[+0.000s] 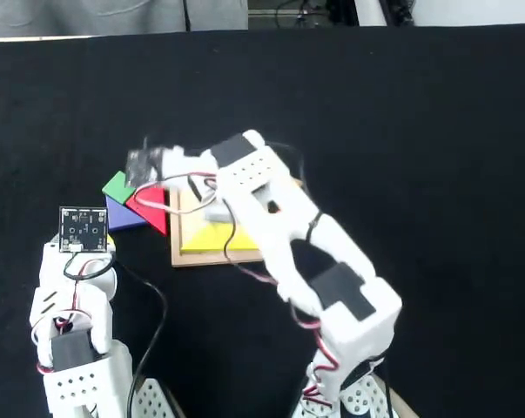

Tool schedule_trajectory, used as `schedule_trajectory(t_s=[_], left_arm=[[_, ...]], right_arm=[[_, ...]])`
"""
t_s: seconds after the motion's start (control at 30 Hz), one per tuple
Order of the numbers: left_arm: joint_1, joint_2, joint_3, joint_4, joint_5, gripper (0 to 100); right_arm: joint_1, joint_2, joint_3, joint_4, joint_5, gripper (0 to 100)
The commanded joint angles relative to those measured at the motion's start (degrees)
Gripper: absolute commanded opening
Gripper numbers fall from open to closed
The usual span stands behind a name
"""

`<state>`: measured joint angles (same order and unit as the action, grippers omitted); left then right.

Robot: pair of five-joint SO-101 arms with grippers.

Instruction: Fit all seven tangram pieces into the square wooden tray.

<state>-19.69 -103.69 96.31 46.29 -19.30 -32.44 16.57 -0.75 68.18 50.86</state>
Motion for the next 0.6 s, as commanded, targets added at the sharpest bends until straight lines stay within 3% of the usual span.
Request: schedule_trajectory(t_s=[0.0, 0.23, 0.57], left_arm=[[-0.40, -0.62, 1.10, -1.05, 0.26, 8], [-0.31, -0.62, 1.10, -0.97, 0.18, 8], [-0.13, -0.62, 1.10, -0.97, 0.09, 8]], right_arm=[[1.93, 3.82, -3.74, -5.71, -7.12, 8.7], [1.85, 9.01, -3.47, -5.36, -4.92, 1.8], [3.52, 1.36, -10.59, 9.85, -4.66, 1.1]])
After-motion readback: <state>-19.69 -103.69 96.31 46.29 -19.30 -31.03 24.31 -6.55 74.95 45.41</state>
